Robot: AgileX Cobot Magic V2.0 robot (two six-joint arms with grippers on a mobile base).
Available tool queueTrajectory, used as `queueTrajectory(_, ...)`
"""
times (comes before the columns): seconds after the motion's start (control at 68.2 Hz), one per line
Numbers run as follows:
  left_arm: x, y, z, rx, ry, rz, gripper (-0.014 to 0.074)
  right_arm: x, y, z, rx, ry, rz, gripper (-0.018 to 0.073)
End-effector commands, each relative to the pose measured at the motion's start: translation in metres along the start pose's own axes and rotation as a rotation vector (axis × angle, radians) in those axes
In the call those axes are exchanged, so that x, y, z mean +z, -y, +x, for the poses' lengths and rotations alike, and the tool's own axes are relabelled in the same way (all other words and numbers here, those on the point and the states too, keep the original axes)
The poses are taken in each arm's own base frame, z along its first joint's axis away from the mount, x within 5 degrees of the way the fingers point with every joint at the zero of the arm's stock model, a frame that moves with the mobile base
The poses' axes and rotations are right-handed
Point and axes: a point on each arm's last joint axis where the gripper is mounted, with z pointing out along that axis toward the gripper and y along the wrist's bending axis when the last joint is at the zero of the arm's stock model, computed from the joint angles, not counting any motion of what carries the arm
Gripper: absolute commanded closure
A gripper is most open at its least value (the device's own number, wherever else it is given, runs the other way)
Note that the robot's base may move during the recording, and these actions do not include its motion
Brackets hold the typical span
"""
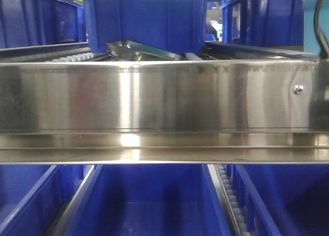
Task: Move two blue bins to right shelf middle
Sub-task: 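Close both grippers on the teal bin walls and lift it off the shelf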
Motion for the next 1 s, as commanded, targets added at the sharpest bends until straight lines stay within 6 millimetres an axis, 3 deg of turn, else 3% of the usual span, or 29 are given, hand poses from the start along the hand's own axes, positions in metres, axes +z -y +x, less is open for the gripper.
queueTrajectory(0.0,-0.025,0.008,-0.002,0.008,0.077,0.055,0.0707,-0.029,-0.002,-0.009,-0.035,0.102,0.002,0.0712)
queueTrajectory(0.176,-0.04,0.014,0.0,0.001,0.112,0.098,0.0707,-0.048,-0.004,-0.015,-0.039,0.164,-0.009,0.0712)
queueTrajectory(0.982,-0.044,0.014,-0.013,-0.01,0.257,0.106,0.0707,-0.048,-0.004,-0.015,-0.039,0.164,-0.009,0.0712)
